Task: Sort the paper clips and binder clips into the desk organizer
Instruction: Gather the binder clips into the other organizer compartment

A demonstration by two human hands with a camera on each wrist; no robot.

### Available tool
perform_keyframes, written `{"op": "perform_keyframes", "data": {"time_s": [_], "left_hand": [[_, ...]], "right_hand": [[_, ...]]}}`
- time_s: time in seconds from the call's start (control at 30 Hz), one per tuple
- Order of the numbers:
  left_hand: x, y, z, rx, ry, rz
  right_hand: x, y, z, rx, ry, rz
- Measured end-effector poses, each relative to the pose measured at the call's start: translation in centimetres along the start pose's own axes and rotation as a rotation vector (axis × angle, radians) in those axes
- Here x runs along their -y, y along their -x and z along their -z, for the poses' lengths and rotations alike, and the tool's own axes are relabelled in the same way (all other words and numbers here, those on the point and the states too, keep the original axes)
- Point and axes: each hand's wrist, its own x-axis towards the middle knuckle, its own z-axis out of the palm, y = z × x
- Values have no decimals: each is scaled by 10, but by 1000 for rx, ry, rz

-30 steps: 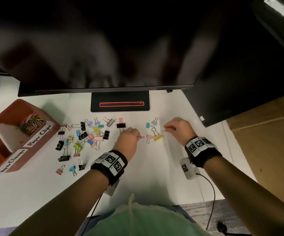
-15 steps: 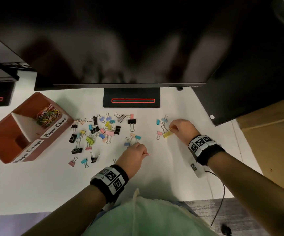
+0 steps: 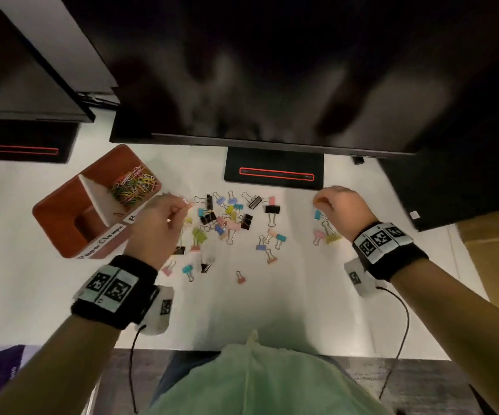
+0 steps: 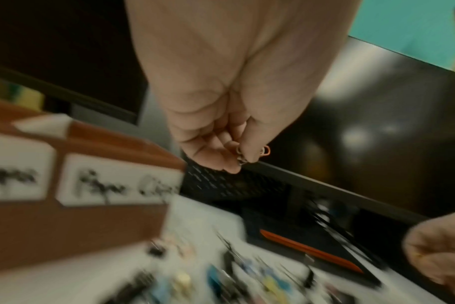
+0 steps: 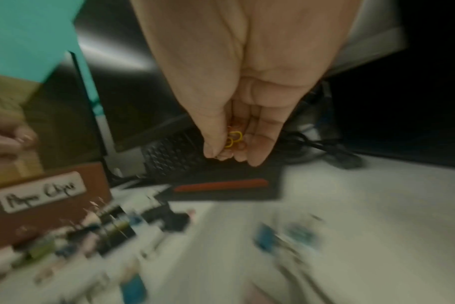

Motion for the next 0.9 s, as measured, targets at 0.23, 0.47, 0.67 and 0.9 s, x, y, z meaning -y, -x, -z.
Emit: {"op": "perform_keyframes", "data": {"time_s": [0.23,0.47,0.67,0.9], "left_hand": [[75,-32,90,-65,-214,200],[110,-56,91,88,-83,250],[91,-22,102,69,-1,-138],[106,36,25,647,-109,-282]], "right_hand": [[195,-60,-25,-19,-137,350],[313,-111,-87,185,-25,274],[283,-84,-84,3,-167,341],[197,5,-100,379,137,231]]}}
